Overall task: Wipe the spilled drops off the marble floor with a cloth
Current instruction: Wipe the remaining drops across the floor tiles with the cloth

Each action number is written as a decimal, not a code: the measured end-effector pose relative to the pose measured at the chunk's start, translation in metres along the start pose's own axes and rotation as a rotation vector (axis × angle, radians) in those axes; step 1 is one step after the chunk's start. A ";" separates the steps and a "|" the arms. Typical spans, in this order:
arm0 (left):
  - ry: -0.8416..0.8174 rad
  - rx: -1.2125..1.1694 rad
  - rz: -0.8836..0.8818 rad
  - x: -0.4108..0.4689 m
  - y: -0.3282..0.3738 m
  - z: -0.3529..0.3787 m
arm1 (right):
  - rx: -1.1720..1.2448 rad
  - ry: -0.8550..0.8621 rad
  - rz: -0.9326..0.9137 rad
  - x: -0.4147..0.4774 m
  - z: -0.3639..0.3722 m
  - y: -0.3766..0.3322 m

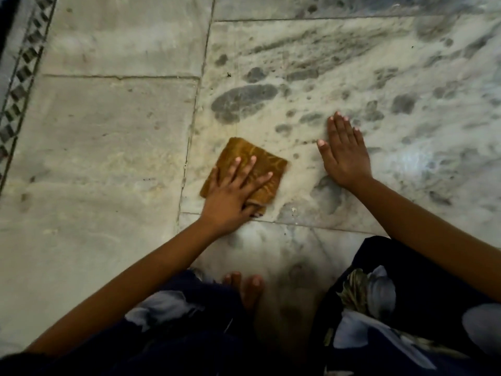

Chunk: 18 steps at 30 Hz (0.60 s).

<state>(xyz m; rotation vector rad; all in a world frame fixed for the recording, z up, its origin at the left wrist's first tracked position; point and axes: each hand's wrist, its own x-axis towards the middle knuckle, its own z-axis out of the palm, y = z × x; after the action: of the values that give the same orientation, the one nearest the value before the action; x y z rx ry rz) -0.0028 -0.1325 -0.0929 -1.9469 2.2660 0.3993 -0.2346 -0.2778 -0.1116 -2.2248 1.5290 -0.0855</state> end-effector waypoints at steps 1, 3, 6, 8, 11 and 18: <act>0.023 -0.001 -0.045 -0.004 -0.016 0.001 | 0.003 -0.010 -0.001 0.000 0.000 0.000; 0.043 -0.029 -0.194 0.011 -0.051 -0.005 | 0.005 -0.021 0.002 0.001 -0.001 0.002; 0.058 -0.095 -0.397 0.076 -0.089 -0.032 | 0.003 -0.025 -0.006 0.000 -0.001 0.001; 0.067 -0.132 -0.422 0.130 -0.097 -0.051 | 0.002 -0.026 -0.010 0.000 -0.002 0.003; 0.032 -0.131 -0.363 0.189 -0.078 -0.065 | 0.004 -0.025 -0.020 -0.001 -0.003 0.004; 0.009 0.049 0.093 0.135 0.001 -0.034 | 0.047 0.018 -0.011 -0.004 -0.003 0.004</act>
<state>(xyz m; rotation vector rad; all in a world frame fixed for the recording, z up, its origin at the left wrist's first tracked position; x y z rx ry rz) -0.0231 -0.2697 -0.0964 -1.8296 2.3551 0.3428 -0.2404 -0.2760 -0.1096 -2.2018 1.5085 -0.1433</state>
